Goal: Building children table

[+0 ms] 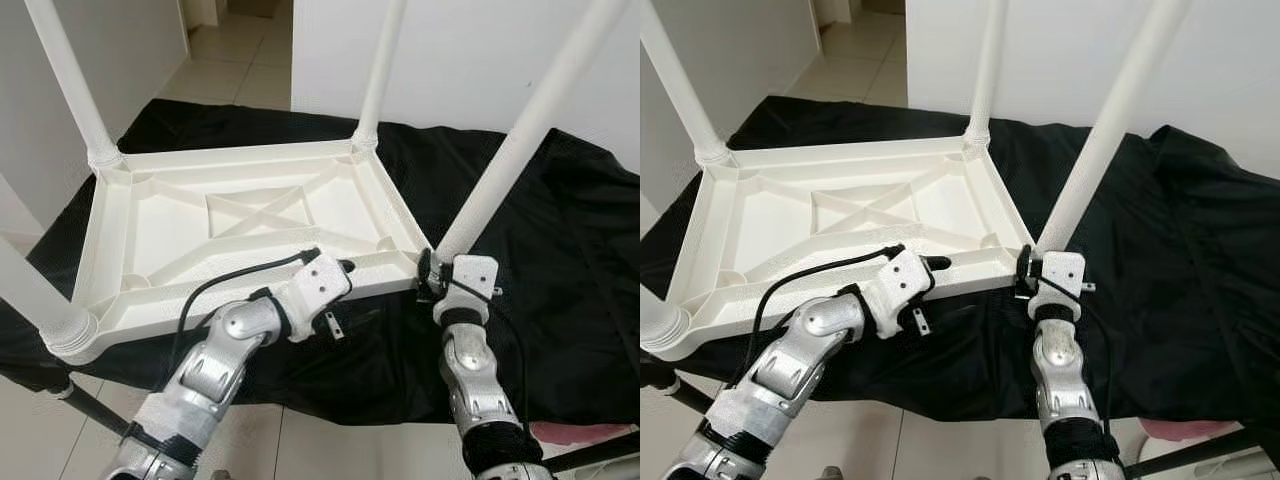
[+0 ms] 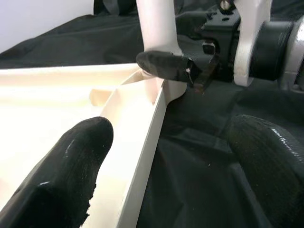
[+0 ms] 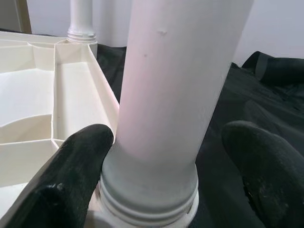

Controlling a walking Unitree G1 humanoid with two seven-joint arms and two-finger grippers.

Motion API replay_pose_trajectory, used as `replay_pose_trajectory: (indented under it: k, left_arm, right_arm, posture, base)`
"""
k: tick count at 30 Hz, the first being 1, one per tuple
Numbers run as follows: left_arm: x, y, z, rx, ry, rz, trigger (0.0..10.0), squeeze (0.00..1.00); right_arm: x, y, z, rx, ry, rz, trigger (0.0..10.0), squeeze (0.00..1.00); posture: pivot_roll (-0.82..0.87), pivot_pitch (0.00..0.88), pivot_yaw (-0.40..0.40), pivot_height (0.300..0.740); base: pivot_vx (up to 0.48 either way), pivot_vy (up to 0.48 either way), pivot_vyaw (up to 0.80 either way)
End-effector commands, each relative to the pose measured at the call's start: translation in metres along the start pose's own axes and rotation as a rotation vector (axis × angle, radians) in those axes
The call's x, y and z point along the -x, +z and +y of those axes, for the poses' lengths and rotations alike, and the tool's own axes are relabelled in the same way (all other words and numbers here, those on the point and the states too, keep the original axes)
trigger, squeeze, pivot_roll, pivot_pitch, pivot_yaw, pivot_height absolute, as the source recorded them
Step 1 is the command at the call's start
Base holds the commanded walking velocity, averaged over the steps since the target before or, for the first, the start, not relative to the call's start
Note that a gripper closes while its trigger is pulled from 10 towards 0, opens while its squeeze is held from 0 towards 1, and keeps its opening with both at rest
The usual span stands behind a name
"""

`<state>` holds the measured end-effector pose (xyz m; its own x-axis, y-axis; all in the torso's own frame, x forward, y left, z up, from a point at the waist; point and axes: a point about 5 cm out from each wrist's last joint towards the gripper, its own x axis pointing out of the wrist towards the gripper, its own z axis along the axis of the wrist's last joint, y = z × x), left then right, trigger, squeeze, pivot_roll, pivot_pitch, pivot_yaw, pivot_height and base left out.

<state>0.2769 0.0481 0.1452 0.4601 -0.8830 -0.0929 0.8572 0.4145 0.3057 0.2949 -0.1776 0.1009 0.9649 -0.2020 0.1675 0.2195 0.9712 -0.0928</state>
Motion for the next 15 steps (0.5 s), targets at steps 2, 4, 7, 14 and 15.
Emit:
replay_pose_trajectory:
  k: [2,4,7,14,15]
  left_arm:
    - [0.005,-0.006,-0.003,-0.014,-0.028,0.038,10.0,0.0]
    - [0.009,-0.01,-0.004,-0.018,-0.037,0.059,10.0,0.0]
    - [0.017,-0.016,-0.007,-0.025,-0.052,0.091,10.0,0.0]
    - [0.025,-0.017,-0.006,-0.062,-0.013,0.104,10.0,0.0]
    - [0.025,-0.017,-0.006,-0.062,-0.013,0.104,10.0,0.0]
  right_arm:
    - [0.01,-0.005,-0.005,-0.004,-0.008,0.015,10.0,0.0]
    - [0.013,-0.002,-0.003,-0.021,0.021,-0.007,10.0,0.0]
    - [0.024,0.003,-0.003,-0.058,0.056,-0.046,10.0,0.0]
    - [0.048,0.003,0.001,-0.078,0.145,-0.043,10.0,0.0]
    - [0.048,0.003,0.001,-0.078,0.145,-0.043,10.0,0.0]
  posture:
    - [-0.01,0.0,-0.071,0.74]
    - [-0.01,0.0,-0.071,0.74]
    - [-0.01,0.0,-0.068,0.74]
    - [-0.02,0.0,-0.055,0.74]
    - [-0.02,0.0,-0.055,0.74]
  base:
    - [0.0,0.0,0.0]
    - [0.0,0.0,0.0]
    - [0.0,0.0,0.0]
    - [0.0,0.0,0.0]
    - [0.0,0.0,0.0]
